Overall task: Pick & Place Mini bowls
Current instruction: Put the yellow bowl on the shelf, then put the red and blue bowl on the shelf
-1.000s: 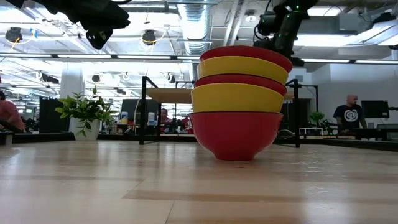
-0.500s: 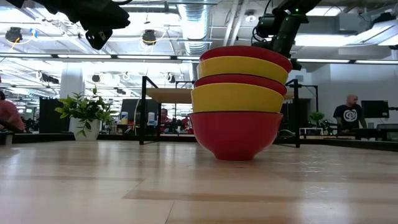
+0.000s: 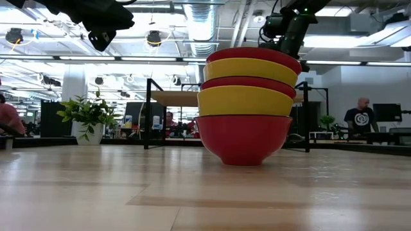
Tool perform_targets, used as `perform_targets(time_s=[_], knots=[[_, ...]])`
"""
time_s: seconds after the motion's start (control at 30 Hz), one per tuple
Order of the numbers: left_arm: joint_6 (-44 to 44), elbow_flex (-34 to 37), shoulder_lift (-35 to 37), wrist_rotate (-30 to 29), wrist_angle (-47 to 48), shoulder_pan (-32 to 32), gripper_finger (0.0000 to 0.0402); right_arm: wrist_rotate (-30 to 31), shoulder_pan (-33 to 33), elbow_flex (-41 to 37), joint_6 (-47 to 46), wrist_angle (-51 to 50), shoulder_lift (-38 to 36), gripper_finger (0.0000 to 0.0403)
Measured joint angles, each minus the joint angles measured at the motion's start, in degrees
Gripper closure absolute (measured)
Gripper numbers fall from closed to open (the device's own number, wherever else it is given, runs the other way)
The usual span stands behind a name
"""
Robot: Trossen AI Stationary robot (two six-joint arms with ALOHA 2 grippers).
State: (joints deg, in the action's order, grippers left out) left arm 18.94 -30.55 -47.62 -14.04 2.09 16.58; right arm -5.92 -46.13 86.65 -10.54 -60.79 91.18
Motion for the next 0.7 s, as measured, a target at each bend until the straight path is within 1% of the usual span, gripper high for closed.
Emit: perform_targets(time_s=[0.2, 0.5, 0.7], knots=[[0.0, 0.0, 0.0, 0.0, 0.0, 0.0, 0.0334, 0.1, 0.0, 0.0, 0.5, 0.0, 0.0, 0.0315], [0.0, 0.0, 0.0, 0.0, 0.0, 0.0, 0.0334, 0.2, 0.0, 0.2, 1.5, 0.1, -1.1, 0.0315], [0.0, 0.0, 0.0, 0.0, 0.0, 0.0, 0.0334, 0.3, 0.0, 3.2, 2.2, 0.0, -3.0, 0.0315]])
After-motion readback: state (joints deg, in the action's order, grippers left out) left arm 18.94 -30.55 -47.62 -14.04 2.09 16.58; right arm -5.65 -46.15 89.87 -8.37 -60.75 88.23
